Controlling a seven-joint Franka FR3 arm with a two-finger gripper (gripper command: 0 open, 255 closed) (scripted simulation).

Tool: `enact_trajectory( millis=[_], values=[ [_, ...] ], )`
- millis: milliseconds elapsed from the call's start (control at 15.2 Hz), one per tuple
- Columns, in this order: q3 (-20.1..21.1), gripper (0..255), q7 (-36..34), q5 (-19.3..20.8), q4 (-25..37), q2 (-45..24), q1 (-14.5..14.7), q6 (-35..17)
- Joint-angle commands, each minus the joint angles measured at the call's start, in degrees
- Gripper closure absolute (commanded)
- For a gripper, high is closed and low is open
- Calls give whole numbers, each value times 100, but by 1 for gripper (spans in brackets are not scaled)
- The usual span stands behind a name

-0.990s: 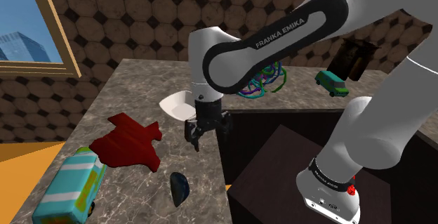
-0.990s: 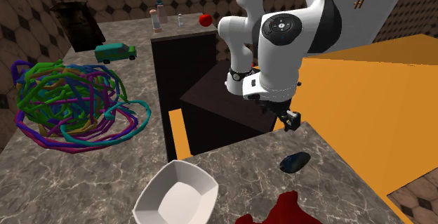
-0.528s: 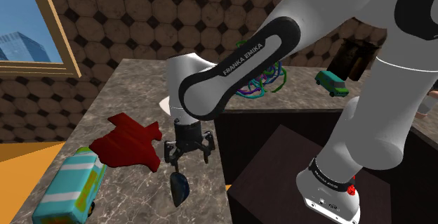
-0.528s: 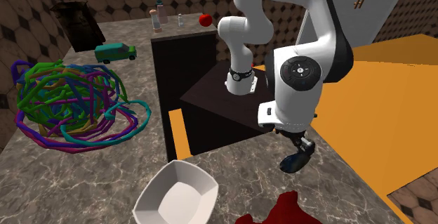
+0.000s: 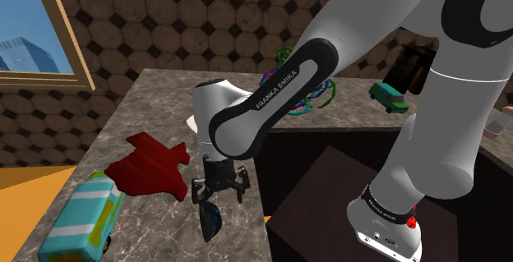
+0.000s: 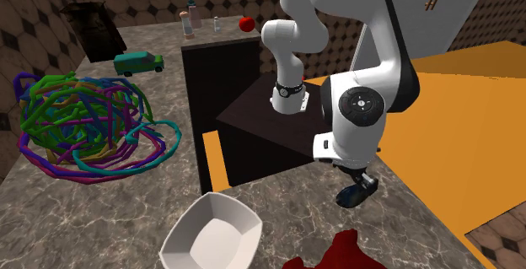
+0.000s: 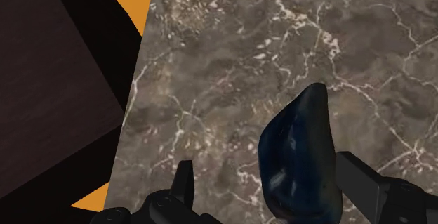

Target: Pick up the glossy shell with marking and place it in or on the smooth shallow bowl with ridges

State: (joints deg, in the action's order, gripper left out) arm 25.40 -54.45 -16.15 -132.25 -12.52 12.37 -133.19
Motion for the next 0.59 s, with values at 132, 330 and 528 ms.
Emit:
enact_trajectory(
  millis=[132,330,528],
  values=[
    [-1,0,0,4,-5,-19,4,-27],
    [-1,0,0,4,-5,-19,3,-26],
    [-1,255,0,4,-5,-19,3,-26]
  ],
)
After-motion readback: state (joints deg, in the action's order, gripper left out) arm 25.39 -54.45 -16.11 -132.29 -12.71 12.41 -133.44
